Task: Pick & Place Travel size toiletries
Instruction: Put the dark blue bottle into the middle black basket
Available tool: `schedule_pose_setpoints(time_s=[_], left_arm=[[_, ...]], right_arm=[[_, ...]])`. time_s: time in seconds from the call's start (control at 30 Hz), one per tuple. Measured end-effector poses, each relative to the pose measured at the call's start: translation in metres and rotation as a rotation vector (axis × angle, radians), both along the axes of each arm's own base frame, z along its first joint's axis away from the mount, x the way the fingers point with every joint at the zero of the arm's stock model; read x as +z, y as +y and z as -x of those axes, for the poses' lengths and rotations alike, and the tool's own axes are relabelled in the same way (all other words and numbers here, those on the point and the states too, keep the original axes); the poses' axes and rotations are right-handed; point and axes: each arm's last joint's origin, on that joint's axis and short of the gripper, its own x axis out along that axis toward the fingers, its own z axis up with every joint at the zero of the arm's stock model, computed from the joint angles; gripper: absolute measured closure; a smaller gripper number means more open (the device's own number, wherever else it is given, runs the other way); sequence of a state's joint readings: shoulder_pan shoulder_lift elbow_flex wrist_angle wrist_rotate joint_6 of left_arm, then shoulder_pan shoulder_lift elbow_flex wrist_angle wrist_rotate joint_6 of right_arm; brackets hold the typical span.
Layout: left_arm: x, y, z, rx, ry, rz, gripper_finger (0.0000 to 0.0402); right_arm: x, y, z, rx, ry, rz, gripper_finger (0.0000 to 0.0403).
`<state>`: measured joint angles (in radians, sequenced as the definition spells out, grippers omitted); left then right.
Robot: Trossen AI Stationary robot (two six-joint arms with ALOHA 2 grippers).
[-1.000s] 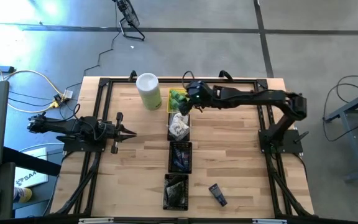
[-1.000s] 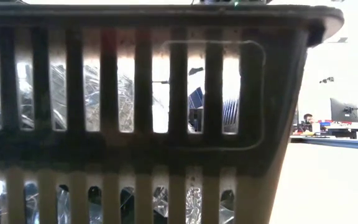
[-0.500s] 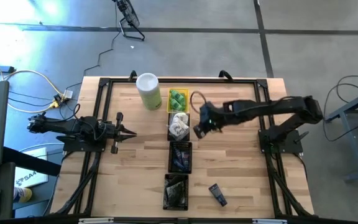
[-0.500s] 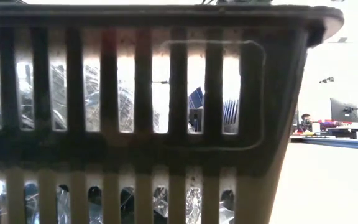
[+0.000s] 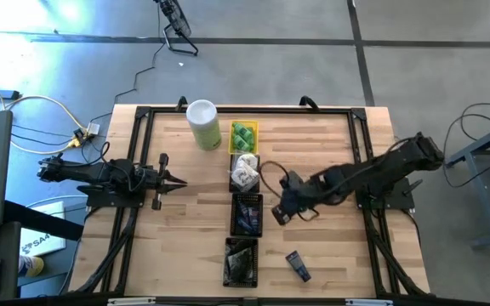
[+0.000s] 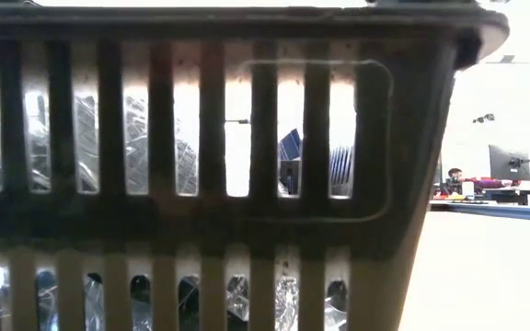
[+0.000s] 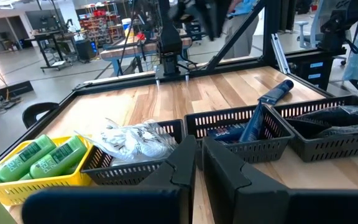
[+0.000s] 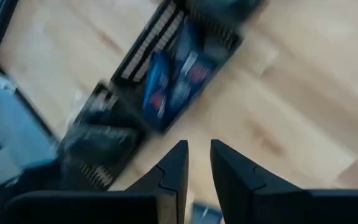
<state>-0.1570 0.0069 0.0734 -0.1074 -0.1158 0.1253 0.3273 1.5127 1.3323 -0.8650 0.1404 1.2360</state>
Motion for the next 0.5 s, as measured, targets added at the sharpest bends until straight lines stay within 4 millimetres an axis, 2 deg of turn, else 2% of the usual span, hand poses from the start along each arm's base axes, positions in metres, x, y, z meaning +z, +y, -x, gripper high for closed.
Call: schedule_pose_setpoints(time_s=[0.3, 0.5], left_arm=[[0.000, 0.000, 0.000, 0.000, 0.000, 0.000, 0.0378], [0.000, 0.000, 0.000, 0.000, 0.000, 0.000, 0.0378]], right_arm=[[0.000, 0.054, 0.023, 0.004, 0.032, -0.143, 0.0345], [0.000, 0.080, 0.040, -0.041, 0.087, -0.265, 0.0345]])
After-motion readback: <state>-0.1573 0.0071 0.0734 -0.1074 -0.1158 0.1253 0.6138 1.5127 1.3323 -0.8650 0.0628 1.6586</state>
